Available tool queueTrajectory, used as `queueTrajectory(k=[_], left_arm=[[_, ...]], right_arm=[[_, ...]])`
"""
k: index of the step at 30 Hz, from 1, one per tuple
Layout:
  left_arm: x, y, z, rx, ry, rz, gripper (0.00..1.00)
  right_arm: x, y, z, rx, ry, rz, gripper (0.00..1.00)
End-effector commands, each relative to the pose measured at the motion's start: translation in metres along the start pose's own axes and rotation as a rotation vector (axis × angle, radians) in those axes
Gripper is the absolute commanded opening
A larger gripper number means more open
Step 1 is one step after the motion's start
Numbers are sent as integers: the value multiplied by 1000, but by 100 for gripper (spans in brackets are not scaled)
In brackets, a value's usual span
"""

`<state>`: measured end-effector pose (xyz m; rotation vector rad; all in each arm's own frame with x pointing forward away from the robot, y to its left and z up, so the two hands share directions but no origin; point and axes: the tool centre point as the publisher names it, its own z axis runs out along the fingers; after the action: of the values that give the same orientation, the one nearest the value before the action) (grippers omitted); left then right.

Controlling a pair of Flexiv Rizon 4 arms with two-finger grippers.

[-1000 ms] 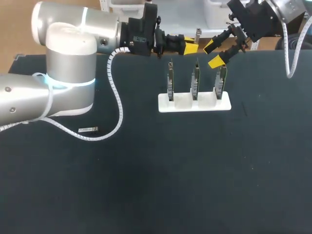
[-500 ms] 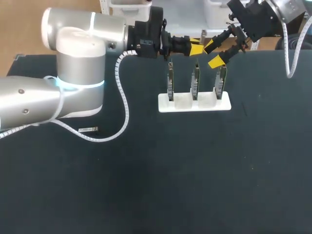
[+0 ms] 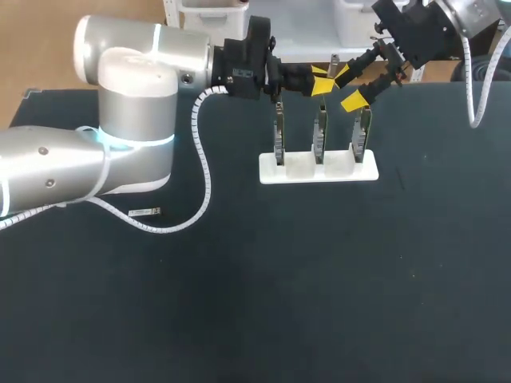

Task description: Pick up the optical module with the left hand, and insert it into the network port with the right hand.

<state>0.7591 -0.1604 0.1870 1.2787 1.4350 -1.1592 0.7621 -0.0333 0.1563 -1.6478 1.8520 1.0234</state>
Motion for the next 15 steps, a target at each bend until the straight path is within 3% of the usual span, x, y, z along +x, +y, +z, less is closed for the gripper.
queueTrajectory(k=[1,15], left_arm=[[3,4,2,13,-5,5,0],[11,11,6,23,5,-13,0]], right_arm=[[0,1,0,2,0,0,100],[0,1,0,2,0,0,100]])
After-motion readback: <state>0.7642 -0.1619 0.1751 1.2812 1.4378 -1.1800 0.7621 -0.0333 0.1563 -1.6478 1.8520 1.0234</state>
